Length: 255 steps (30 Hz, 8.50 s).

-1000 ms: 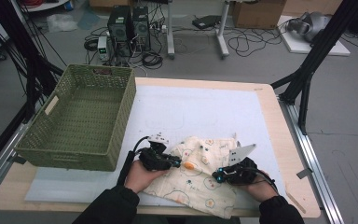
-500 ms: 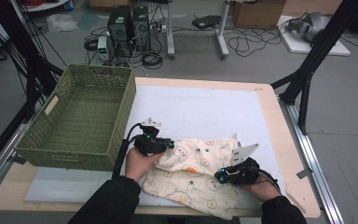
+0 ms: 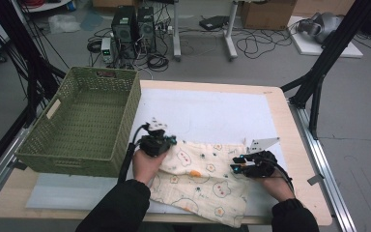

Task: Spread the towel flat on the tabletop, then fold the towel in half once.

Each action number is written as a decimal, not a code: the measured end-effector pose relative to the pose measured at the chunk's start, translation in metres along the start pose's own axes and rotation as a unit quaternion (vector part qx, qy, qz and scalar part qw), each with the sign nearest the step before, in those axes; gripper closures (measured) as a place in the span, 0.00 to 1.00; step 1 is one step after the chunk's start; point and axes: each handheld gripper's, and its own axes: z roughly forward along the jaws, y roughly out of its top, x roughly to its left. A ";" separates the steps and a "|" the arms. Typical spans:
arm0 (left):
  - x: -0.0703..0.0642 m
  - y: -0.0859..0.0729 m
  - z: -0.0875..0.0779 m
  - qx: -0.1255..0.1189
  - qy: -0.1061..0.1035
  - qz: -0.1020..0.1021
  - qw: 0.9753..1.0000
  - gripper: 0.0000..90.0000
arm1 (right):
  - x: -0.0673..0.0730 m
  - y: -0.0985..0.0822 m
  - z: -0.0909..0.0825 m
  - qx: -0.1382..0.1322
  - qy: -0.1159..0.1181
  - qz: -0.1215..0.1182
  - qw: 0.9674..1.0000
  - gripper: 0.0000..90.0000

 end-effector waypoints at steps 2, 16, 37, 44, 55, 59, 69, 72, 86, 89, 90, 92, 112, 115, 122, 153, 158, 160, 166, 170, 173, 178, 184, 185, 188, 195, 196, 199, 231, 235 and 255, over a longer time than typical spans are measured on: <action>0.006 0.000 0.001 0.019 -0.007 -0.018 1.000 0.82 | -0.001 0.001 0.001 -0.003 -0.002 -0.004 1.000 0.72; 0.010 -0.022 0.033 0.145 0.007 0.002 0.989 0.98 | -0.029 0.000 0.007 0.002 -0.061 0.025 0.998 0.82; 0.028 0.003 0.023 0.031 0.059 -0.050 0.997 0.80 | -0.066 0.051 -0.006 0.005 -0.099 0.015 0.995 0.73; 0.008 -0.005 0.006 0.043 0.020 -0.007 0.999 0.77 | -0.032 0.024 -0.021 -0.010 -0.058 0.009 0.998 0.62; -0.020 -0.050 -0.036 0.090 -0.046 0.046 0.994 0.71 | 0.038 -0.023 -0.022 -0.016 0.032 -0.023 0.999 0.62; -0.025 -0.064 -0.050 0.116 -0.064 0.066 0.989 0.60 | 0.048 -0.028 -0.018 0.009 0.041 -0.042 0.998 0.67; -0.025 -0.078 -0.059 0.140 -0.092 0.100 0.981 0.86 | 0.050 -0.038 -0.019 -0.005 0.058 -0.029 0.998 0.98; -0.022 -0.080 -0.062 0.136 -0.100 0.090 0.982 0.98 | 0.053 -0.041 -0.021 -0.005 0.060 -0.026 0.998 0.98; -0.020 -0.068 -0.063 0.082 -0.130 0.090 0.984 0.71 | 0.039 -0.026 -0.031 -0.085 0.017 0.024 0.996 0.60; -0.018 -0.064 -0.061 0.075 -0.131 0.095 0.984 0.66 | 0.034 -0.020 -0.027 -0.091 0.009 0.030 0.995 0.52; -0.017 -0.063 -0.061 0.072 -0.132 0.096 0.984 0.65 | 0.032 -0.018 -0.025 -0.095 0.009 0.029 0.995 0.50; -0.017 -0.063 -0.060 0.072 -0.133 0.098 0.984 0.60 | 0.029 -0.014 -0.022 -0.095 0.008 0.040 0.995 0.45; -0.008 -0.066 -0.059 0.073 -0.129 0.089 0.985 0.51 | 0.022 0.001 -0.001 -0.094 -0.019 0.042 0.994 0.29; -0.009 -0.066 -0.059 0.073 -0.130 0.089 0.985 0.51 | 0.021 -0.001 -0.003 -0.095 -0.023 0.048 0.994 0.25; -0.008 -0.067 -0.057 0.077 -0.131 0.088 0.984 0.49 | 0.022 -0.001 -0.005 -0.102 -0.032 0.043 0.993 0.24; 0.001 -0.051 -0.044 0.077 -0.095 0.067 0.990 0.58 | -0.002 -0.006 -0.006 -0.073 -0.005 0.047 0.996 0.45; 0.004 -0.036 -0.028 0.067 -0.081 0.054 0.993 0.63 | -0.024 0.003 -0.014 -0.073 -0.020 0.052 0.996 0.48; 0.007 -0.029 -0.020 0.064 -0.077 0.044 0.994 0.66 | -0.033 0.010 -0.017 -0.067 -0.024 0.052 0.996 0.49; 0.011 -0.008 0.003 0.068 -0.055 0.034 0.996 0.68 | -0.058 0.027 -0.023 -0.060 -0.050 0.055 0.995 0.53; 0.022 -0.007 0.018 0.086 -0.018 0.017 0.996 0.69 | -0.073 0.030 -0.016 -0.045 -0.073 0.073 0.994 0.53; 0.028 -0.012 0.026 0.103 0.005 0.003 0.995 0.70 | -0.078 0.026 -0.006 -0.031 -0.078 0.088 0.993 0.55; 0.033 -0.019 0.037 0.134 0.029 0.008 0.991 0.74 | -0.081 0.024 0.005 -0.020 -0.082 0.089 0.993 0.61; 0.033 -0.019 0.037 0.131 0.028 0.008 0.991 0.91 | -0.080 0.021 0.019 0.010 -0.081 0.076 0.994 0.79; 0.033 -0.019 0.037 0.131 0.028 0.008 0.991 0.94 | -0.078 0.020 0.020 0.004 -0.085 0.074 0.994 0.83; 0.033 -0.019 0.036 0.132 0.026 0.011 0.991 0.96 | -0.081 0.016 0.021 -0.014 -0.070 0.094 0.993 0.98; 0.032 -0.010 0.021 0.082 0.022 -0.005 0.996 0.97 | -0.080 0.017 0.008 -0.028 -0.062 0.100 0.993 0.99; 0.031 -0.008 0.017 0.076 0.019 -0.004 0.997 0.97 | -0.078 0.018 0.004 -0.037 -0.061 0.100 0.992 0.99; 0.026 -0.007 0.005 0.056 0.016 0.007 0.998 0.97 | -0.072 0.021 -0.012 -0.067 -0.049 0.097 0.992 0.99; 0.014 -0.029 -0.025 0.086 -0.064 -0.034 0.994 0.65 | -0.012 -0.006 -0.024 -0.060 0.002 0.067 0.996 0.61; 0.016 -0.035 -0.010 0.113 -0.065 -0.039 0.991 0.69 | -0.015 -0.008 -0.008 -0.037 0.015 0.078 0.996 0.64; 0.014 -0.031 -0.035 0.080 -0.076 0.010 0.994 1.00 | -0.005 -0.008 -0.019 -0.053 0.044 0.049 0.996 0.99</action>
